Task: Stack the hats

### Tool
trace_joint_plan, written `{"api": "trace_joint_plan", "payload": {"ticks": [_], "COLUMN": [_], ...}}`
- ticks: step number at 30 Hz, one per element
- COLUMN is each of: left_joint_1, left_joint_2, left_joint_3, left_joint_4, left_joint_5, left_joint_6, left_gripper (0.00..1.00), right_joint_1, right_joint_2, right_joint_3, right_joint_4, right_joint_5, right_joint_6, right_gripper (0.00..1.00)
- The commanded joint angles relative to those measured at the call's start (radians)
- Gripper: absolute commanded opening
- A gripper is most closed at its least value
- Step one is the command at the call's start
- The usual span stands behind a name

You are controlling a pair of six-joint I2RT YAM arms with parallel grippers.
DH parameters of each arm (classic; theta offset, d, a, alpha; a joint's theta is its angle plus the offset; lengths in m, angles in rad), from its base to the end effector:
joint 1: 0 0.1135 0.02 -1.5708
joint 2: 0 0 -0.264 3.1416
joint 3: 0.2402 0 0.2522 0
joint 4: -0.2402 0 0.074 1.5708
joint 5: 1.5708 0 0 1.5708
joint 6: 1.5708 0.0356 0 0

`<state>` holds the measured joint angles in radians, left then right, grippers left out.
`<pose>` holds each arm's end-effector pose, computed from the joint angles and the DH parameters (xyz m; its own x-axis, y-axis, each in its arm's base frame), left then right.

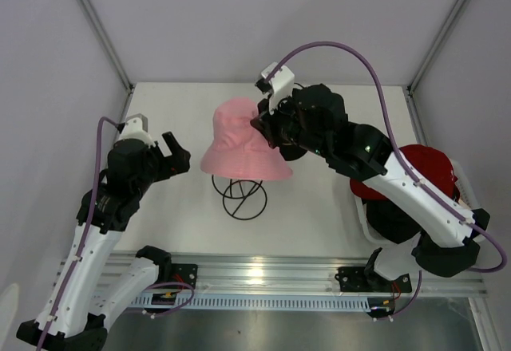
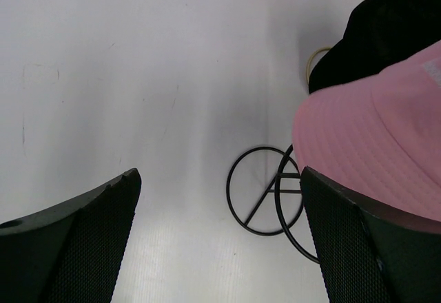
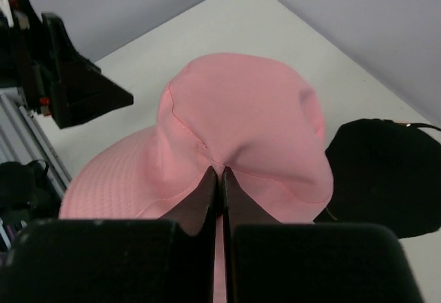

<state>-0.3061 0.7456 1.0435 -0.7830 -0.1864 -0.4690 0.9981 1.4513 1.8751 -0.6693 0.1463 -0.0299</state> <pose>0.1345 -0.0356 0.3710 -0.4598 -0.3205 -0.8282 -0.0762 0.9434 -0.3228 0.1632 0.2435 0.5045 -0.1091 -0.2237 -0.9685 -0.7584 0.6486 -0.0644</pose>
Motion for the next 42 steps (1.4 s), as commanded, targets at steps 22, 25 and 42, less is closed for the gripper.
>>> {"api": "trace_joint_plan", "payload": {"ticks": [22, 25, 42], "left_joint_1": [0.107, 0.107, 0.108], "left_joint_2": [-0.019, -0.011, -0.216], "left_joint_3": [-0.164, -0.204, -0.473], "left_joint_4": [0.09, 0.097, 0.234], "left_joint_5": [0.179, 0.179, 0.254], "left_joint_6": [-0.054, -0.085, -0.418], "left_gripper": [1.0, 1.0, 0.99], "right_joint_1": [0.157, 0.163, 0.011], "right_joint_2": [-0.301, -0.308, -0.626], "right_joint_3": [-0.774, -0.818, -0.881], "right_joint_4": [0.398, 0.39, 0.304], "right_joint_5": [-0.263, -0.261, 0.16], "right_joint_6": [-0.038, -0.038, 0.602], "right_gripper": [0.03, 0.03, 0.99]}}
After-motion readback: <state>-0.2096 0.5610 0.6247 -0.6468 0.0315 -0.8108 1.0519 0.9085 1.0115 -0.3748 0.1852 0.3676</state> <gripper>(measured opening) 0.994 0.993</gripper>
